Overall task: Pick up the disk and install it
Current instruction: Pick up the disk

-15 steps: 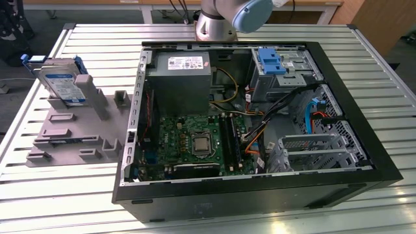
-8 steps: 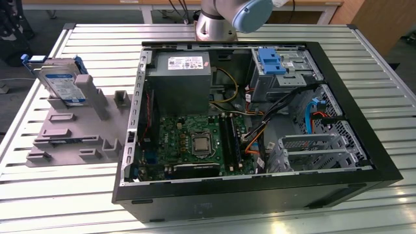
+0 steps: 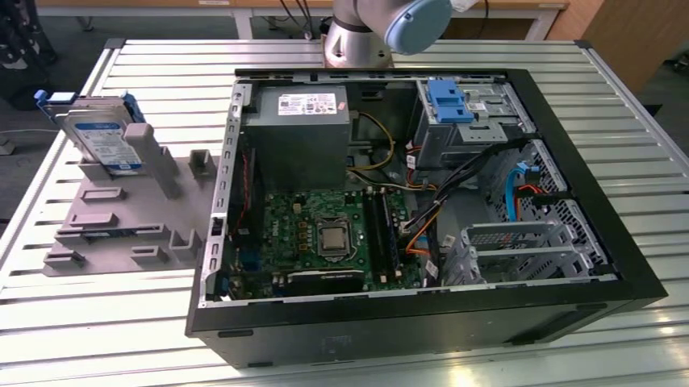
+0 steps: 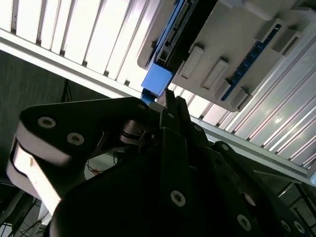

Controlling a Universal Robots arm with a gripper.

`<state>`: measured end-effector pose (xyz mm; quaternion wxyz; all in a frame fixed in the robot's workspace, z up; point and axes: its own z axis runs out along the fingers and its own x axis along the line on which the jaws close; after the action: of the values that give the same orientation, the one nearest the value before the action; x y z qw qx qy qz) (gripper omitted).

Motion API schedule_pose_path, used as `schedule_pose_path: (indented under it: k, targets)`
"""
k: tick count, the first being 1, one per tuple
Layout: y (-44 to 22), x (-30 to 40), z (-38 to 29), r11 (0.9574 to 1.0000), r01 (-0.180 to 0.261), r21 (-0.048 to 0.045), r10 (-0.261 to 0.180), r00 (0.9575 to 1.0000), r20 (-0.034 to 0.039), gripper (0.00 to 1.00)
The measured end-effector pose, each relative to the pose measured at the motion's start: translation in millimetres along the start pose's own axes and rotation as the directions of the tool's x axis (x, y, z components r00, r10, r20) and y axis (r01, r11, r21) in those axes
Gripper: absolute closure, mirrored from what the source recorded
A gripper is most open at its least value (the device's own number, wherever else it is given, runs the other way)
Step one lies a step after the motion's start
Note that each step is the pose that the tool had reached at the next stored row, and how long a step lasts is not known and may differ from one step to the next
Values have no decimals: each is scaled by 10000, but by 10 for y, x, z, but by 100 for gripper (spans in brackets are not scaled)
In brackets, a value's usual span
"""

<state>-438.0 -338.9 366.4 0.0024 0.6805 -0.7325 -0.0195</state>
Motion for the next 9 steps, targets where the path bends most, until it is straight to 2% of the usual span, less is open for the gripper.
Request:
schedule_pose_path:
  k: [1, 2, 3, 4, 6, 7, 8, 9]
  targets:
    - [0, 0, 4, 10000, 0, 0, 0, 10000, 0, 77]
    - [0, 0, 9, 10000, 0, 0, 0, 10000, 1, 77]
    - [0, 1, 14, 10000, 0, 1, 0, 10000, 2, 71]
    - [0, 0, 17, 10000, 0, 0, 0, 10000, 3, 71]
    - [0, 1, 21, 10000, 0, -1, 0, 10000, 4, 59]
    - [0, 1, 21, 10000, 0, -2, 0, 10000, 3, 59]
    - [0, 1, 22, 10000, 0, -1, 0, 10000, 4, 53]
    - [0, 1, 23, 10000, 0, 0, 0, 10000, 5, 53]
